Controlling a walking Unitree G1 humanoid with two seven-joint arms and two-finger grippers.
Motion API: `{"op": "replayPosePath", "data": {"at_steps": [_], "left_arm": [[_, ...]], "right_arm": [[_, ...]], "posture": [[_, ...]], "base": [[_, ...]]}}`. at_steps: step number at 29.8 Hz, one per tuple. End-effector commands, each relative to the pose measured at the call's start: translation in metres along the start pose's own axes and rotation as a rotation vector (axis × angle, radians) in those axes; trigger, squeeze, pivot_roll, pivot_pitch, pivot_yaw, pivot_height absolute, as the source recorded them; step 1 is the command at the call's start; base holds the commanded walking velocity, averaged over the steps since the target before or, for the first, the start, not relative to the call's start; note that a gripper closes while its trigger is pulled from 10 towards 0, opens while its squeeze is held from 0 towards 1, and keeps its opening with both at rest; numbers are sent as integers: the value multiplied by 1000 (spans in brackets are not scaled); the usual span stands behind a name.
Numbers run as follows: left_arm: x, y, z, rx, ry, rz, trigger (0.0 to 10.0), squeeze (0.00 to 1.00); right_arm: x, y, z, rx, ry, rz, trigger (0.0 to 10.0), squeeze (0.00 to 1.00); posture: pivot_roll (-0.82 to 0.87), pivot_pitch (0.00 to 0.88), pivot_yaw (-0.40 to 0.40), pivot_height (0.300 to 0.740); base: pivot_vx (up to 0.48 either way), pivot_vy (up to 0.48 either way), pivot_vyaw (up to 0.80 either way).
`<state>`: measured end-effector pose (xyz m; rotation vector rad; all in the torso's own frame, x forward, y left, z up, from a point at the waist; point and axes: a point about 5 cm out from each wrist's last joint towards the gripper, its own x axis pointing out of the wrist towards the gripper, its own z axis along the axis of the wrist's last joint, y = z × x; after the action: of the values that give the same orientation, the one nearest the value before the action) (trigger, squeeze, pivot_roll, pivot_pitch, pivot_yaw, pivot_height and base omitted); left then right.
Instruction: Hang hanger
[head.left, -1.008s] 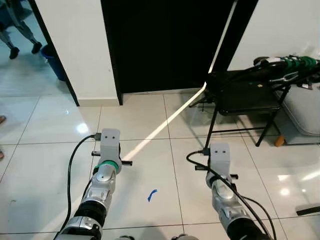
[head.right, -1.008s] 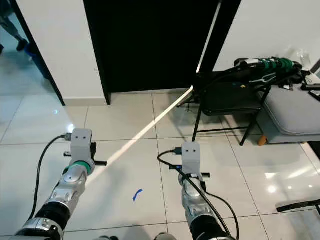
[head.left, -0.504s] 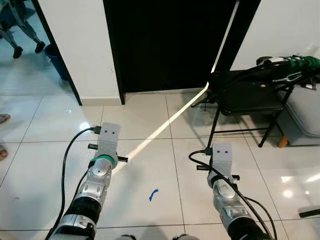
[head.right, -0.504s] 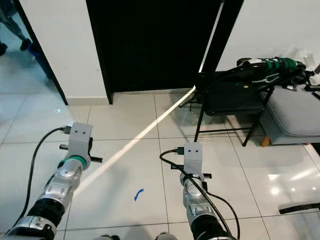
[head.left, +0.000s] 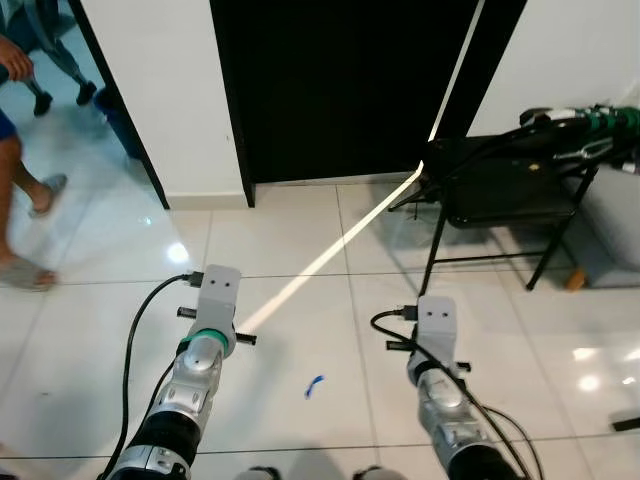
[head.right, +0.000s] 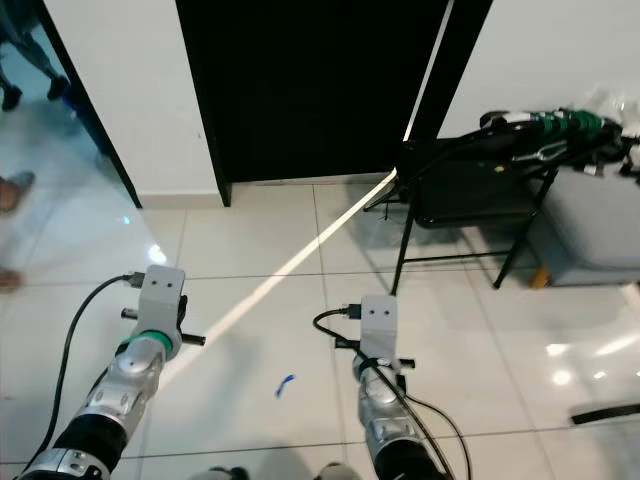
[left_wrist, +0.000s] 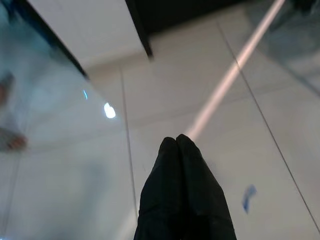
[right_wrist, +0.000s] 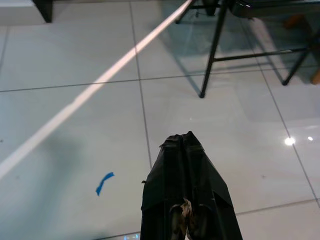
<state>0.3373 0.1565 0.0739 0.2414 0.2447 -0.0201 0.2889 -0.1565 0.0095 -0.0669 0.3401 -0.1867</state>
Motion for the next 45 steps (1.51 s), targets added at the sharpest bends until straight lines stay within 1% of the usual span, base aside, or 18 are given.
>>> {"op": "replayPosePath", "data": {"at_steps": [1,2,3,4,5,6,7,9,12,15,20,25,29,35,45], "left_arm": [[3,-1,-11,-77,38,-3,10000,0],[2,-2,-24,-105,90,18,10000,0],[2,-2,-24,-105,90,18,10000,0],[-1,-4,-34,-110,129,40,10000,0],[-1,-4,-34,-110,129,40,10000,0],[-3,-7,-37,-128,139,42,10000,0],[-4,-11,-35,-135,122,30,10000,0],[-5,-17,-29,-122,85,-2,10000,0],[-6,-17,-30,-104,80,-12,10000,0],[-7,-14,-32,-110,86,-4,10000,0],[-7,-4,-36,-100,99,16,10000,0],[-8,-1,-39,-109,104,32,10000,0],[-8,-1,-39,-116,106,39,10000,0],[-8,-3,-34,-113,83,43,10000,0],[-10,-6,-36,-106,78,36,10000,0]], "right_arm": [[-2,6,-5,15,32,-3,10000,0],[-3,8,-8,1,46,5,10000,0],[-3,8,-8,1,46,5,10000,0],[-3,11,-7,-14,39,22,10000,0],[-3,11,-7,-14,39,22,10000,0],[-3,13,-4,-27,25,34,10000,0],[-2,12,-2,-21,15,27,10000,0],[-1,8,-1,-7,13,2,10000,0],[-1,7,-1,-6,15,-5,10000,0],[-1,7,-1,-8,9,-3,10000,0],[1,-1,3,-18,-12,-7,10000,0],[2,-6,5,-29,-15,-19,10000,0],[3,-7,5,-40,-12,-24,10000,0],[4,-9,7,-53,-13,-25,10000,0],[5,-11,7,-57,-12,-28,10000,0]], "posture": [[-3,63,79,740],[-5,66,85,740],[-5,66,85,740],[3,56,87,740],[3,56,87,740],[4,55,86,740],[7,47,79,740],[9,43,75,740],[5,40,74,740],[0,35,71,740],[-10,22,63,740],[-14,20,60,740],[-13,20,57,740],[-11,25,52,740],[-5,31,52,740]], "base": [[0,0,0],[0,0,0],[0,0,0],[0,0,0],[0,0,0],[0,0,0],[0,0,0],[0,0,0],[0,0,0],[0,0,0],[0,0,-800],[0,0,-800],[0,0,-800],[0,0,-800],[0,0,-800]]}}
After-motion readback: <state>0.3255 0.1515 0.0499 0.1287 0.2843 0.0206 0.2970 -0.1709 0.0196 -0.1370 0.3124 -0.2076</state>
